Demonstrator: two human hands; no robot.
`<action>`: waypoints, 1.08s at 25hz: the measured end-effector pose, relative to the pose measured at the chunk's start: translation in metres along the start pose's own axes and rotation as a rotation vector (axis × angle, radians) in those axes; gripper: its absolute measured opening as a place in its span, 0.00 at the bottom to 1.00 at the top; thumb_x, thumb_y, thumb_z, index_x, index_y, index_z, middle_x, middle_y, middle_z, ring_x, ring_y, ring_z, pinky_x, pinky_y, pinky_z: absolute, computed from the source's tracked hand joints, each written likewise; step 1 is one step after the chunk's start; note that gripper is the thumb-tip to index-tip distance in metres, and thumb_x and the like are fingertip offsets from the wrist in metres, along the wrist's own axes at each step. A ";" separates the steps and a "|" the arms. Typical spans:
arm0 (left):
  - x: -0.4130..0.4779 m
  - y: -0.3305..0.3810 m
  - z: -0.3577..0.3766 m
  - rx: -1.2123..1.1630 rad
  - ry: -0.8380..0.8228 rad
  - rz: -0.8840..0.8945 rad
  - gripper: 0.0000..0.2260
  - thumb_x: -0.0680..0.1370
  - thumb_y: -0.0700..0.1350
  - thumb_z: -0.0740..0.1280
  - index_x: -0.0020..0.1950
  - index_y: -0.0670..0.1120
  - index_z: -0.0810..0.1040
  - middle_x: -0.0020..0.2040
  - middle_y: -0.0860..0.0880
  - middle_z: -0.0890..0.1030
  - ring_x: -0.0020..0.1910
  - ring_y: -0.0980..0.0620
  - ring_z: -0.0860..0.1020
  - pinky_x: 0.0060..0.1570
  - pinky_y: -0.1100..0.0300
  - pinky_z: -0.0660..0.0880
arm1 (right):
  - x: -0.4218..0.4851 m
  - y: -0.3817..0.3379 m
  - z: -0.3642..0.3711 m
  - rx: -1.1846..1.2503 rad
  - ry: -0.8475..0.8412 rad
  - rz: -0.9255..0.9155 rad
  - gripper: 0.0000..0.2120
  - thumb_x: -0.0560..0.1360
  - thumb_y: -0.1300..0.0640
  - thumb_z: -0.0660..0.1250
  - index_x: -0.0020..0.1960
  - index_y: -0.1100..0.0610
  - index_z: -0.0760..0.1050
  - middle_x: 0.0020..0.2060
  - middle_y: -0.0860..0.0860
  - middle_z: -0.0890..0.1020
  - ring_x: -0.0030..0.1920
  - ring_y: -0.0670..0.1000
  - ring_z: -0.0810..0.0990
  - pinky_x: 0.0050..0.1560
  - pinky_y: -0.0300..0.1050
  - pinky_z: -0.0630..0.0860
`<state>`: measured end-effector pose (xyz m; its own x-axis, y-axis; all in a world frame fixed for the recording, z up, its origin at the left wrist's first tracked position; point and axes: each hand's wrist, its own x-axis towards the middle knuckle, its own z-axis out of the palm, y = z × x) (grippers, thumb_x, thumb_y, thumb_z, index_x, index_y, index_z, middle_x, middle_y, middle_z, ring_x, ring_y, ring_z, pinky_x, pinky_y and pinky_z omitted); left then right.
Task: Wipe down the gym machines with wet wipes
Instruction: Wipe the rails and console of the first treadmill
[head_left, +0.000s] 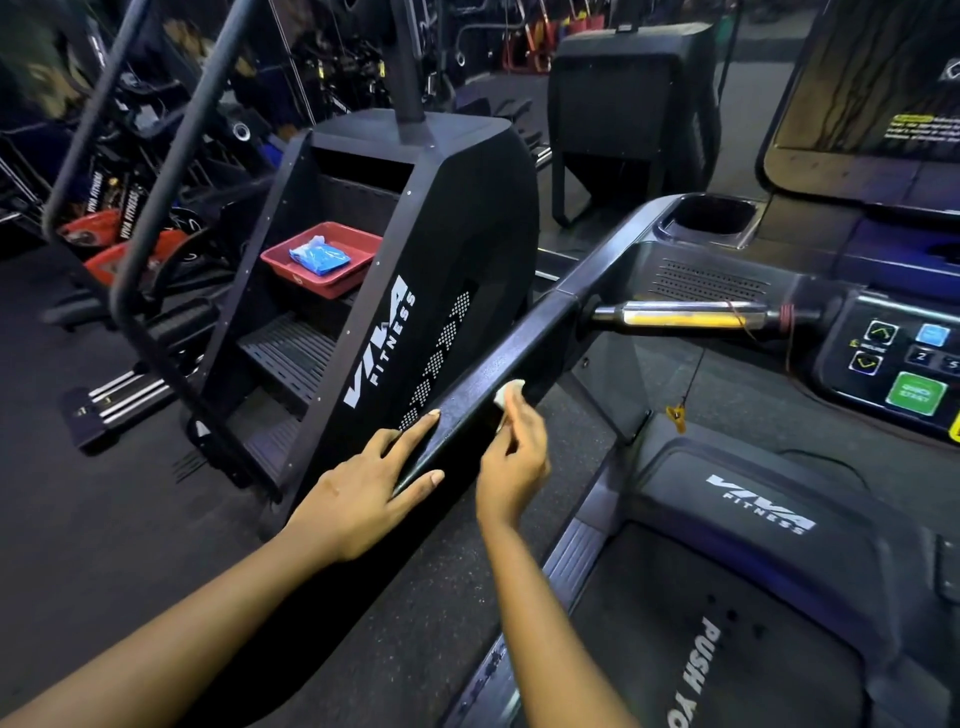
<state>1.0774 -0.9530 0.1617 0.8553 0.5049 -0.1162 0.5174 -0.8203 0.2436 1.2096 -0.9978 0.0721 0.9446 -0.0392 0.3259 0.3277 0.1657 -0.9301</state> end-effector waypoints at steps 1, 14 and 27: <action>0.000 0.000 0.000 -0.001 0.009 0.002 0.28 0.73 0.70 0.43 0.70 0.72 0.36 0.70 0.56 0.62 0.57 0.51 0.76 0.59 0.52 0.71 | -0.016 -0.006 -0.002 0.010 0.000 -0.017 0.15 0.70 0.73 0.62 0.55 0.65 0.80 0.48 0.53 0.80 0.53 0.41 0.76 0.55 0.25 0.69; -0.002 -0.005 -0.001 -0.038 -0.002 0.037 0.28 0.73 0.69 0.39 0.73 0.69 0.38 0.73 0.55 0.60 0.61 0.52 0.74 0.60 0.54 0.71 | 0.092 0.016 0.000 -0.088 -0.030 0.106 0.17 0.73 0.73 0.59 0.57 0.63 0.79 0.53 0.56 0.82 0.55 0.54 0.80 0.58 0.33 0.71; -0.001 -0.003 -0.002 -0.122 -0.032 0.013 0.29 0.71 0.69 0.36 0.73 0.69 0.42 0.71 0.55 0.62 0.61 0.51 0.74 0.61 0.53 0.69 | -0.011 -0.006 -0.009 -0.152 -0.133 -0.216 0.15 0.73 0.63 0.60 0.57 0.61 0.79 0.54 0.55 0.81 0.55 0.49 0.78 0.61 0.32 0.70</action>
<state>1.0749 -0.9506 0.1631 0.8631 0.4844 -0.1428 0.5011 -0.7868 0.3604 1.1975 -1.0070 0.0725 0.8454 0.0736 0.5291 0.5293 0.0172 -0.8482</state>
